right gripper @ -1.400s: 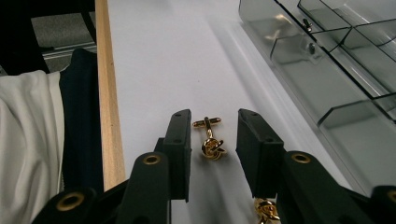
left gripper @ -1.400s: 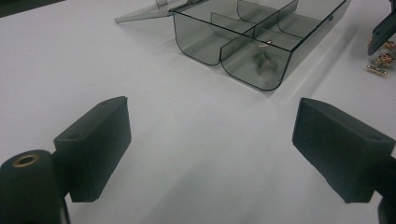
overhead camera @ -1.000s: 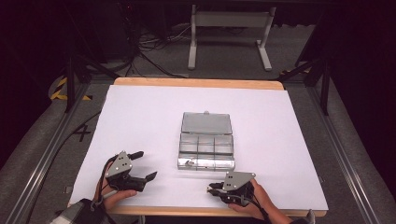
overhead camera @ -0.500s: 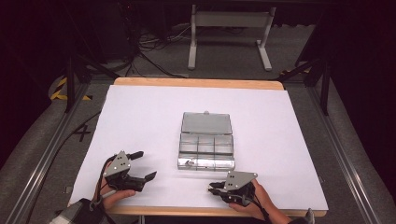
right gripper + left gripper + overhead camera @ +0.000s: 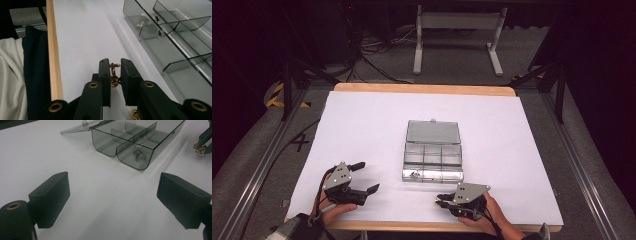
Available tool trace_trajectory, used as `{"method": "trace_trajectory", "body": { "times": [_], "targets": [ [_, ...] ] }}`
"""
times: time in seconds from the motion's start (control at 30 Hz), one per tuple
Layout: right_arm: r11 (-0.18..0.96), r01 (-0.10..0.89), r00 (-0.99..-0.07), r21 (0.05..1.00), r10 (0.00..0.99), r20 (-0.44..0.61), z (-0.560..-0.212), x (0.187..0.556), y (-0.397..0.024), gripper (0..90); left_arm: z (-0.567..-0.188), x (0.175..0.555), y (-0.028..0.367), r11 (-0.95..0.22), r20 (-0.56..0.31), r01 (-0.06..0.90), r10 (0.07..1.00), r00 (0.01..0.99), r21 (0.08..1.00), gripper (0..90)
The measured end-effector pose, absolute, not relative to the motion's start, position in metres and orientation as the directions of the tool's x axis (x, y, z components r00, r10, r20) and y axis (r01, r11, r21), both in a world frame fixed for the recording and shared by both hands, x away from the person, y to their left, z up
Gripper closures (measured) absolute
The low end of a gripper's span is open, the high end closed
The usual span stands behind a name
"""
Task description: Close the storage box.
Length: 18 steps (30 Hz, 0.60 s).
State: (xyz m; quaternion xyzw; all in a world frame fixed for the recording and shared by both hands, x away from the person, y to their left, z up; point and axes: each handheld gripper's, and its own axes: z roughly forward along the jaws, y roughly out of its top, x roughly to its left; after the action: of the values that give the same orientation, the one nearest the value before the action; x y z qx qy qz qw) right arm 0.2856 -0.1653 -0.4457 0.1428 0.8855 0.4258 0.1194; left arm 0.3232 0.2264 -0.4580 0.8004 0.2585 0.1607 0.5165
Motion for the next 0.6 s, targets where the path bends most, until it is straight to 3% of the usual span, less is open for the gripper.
{"method": "trace_trajectory", "body": {
  "times": [0.6],
  "targets": [
    [0.561, 0.127, -0.921, 0.818, 0.373, -0.113, -0.429, 0.282, -0.172, 80.1, -0.458, 0.324, 0.224, -0.341, -0.02, 0.27, 0.587, 0.809, 0.901, 11.8]
  ]
}}
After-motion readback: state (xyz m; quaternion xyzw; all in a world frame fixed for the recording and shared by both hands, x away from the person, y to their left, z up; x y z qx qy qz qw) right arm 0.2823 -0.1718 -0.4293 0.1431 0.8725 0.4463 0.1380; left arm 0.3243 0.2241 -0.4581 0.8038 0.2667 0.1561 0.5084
